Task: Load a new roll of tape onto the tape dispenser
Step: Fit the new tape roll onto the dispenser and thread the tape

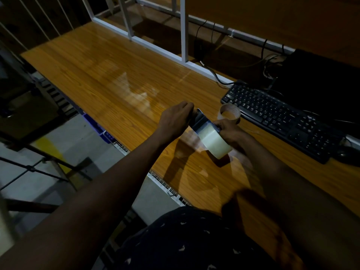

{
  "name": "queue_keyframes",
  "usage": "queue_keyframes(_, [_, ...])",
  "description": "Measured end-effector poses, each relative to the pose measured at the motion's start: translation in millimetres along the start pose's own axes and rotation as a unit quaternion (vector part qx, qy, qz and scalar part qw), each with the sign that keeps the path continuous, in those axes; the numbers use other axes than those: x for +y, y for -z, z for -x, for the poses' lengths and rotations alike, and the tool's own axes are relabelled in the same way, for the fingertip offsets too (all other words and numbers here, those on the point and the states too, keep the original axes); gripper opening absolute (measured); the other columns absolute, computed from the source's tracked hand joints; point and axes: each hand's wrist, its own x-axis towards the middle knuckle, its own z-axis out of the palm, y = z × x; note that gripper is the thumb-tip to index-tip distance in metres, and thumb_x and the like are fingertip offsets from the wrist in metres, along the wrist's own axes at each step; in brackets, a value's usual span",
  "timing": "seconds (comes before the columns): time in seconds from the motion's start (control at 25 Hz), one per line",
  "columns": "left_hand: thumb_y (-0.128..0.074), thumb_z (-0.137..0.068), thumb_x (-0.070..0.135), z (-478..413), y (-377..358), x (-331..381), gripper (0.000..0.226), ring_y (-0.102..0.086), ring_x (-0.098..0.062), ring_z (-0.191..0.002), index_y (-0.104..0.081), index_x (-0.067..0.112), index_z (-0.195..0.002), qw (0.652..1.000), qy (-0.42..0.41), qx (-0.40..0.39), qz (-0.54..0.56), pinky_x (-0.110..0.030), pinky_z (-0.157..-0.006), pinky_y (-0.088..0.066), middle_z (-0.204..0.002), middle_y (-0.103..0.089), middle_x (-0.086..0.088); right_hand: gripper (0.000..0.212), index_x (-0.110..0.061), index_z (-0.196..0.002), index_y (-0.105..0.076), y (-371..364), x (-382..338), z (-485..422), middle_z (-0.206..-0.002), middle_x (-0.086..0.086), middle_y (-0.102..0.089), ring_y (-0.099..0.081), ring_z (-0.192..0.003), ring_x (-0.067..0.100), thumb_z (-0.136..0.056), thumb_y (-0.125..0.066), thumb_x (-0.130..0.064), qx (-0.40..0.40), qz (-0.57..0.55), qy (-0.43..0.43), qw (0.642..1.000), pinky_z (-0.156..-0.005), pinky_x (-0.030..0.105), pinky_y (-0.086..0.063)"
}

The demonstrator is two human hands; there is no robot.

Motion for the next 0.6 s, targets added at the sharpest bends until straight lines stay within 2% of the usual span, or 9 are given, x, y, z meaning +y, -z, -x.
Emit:
queue_keyframes(0.08, [-0.046,-0.101,0.029,-0.9,-0.1,-2.2,0.027,-0.046,-0.022,-0.061,-0.055,0.005,-0.094,0.999,0.018,-0.024,0.027,-0.035,-0.050,-0.038,-0.086,-0.056,-0.012,0.019,-0.019,-0.098,-0.072,0.7,2.3,-1.6,-0.089,-0.001,-0.072,-0.066,-0.078,0.015,-0.086,-0.065,-0.007,-0.001,0.003,-0.004,1.000,-0.058,0.025,-0.044])
queue_keyframes(0.16, [-0.045,-0.101,0.029,-3.6,-0.2,-4.5,0.029,-0.049,-0.024,-0.064,-0.056,0.005,-0.089,0.994,0.033,-0.039,0.098,-0.035,-0.055,-0.037,-0.084,-0.056,-0.013,0.017,-0.021,-0.090,-0.071,0.7,3.7,-2.5,-0.086,-0.001,-0.071,-0.065,-0.077,0.016,-0.085,-0.065,-0.006,0.000,0.008,-0.003,1.000,-0.059,0.026,-0.044])
queue_keyframes(0.28, [-0.049,-0.098,0.028,-6.7,-1.2,-7.4,0.031,-0.051,-0.025,-0.058,-0.056,0.004,-0.080,0.982,0.054,-0.036,0.179,-0.035,-0.055,-0.039,-0.070,-0.058,-0.013,0.017,-0.018,-0.097,-0.071,0.1,4.1,-2.7,-0.093,0.002,-0.072,-0.066,-0.082,0.018,-0.085,-0.065,-0.008,-0.007,0.004,-0.004,1.000,-0.062,0.030,-0.047])
queue_keyframes(0.48, [-0.051,-0.098,0.026,-4.8,-3.3,-10.3,0.027,-0.050,-0.018,-0.055,-0.055,0.007,-0.080,0.979,0.059,-0.041,0.189,-0.027,-0.053,-0.035,-0.067,-0.054,-0.004,0.022,-0.016,-0.106,-0.070,2.0,2.6,-0.2,-0.100,0.006,-0.072,-0.067,-0.089,0.022,-0.086,-0.064,-0.009,-0.019,-0.002,-0.003,1.000,-0.063,0.031,-0.048])
queue_keyframes(0.6, [-0.047,-0.100,0.029,-2.5,-2.4,-7.4,0.031,-0.048,-0.020,-0.056,-0.053,0.007,-0.078,0.978,0.053,-0.026,0.201,-0.027,-0.052,-0.032,-0.068,-0.052,-0.006,0.024,-0.014,-0.109,-0.069,2.8,0.4,1.8,-0.101,0.006,-0.071,-0.066,-0.088,0.020,-0.087,-0.062,-0.008,-0.019,0.005,-0.003,1.000,-0.062,0.030,-0.047])
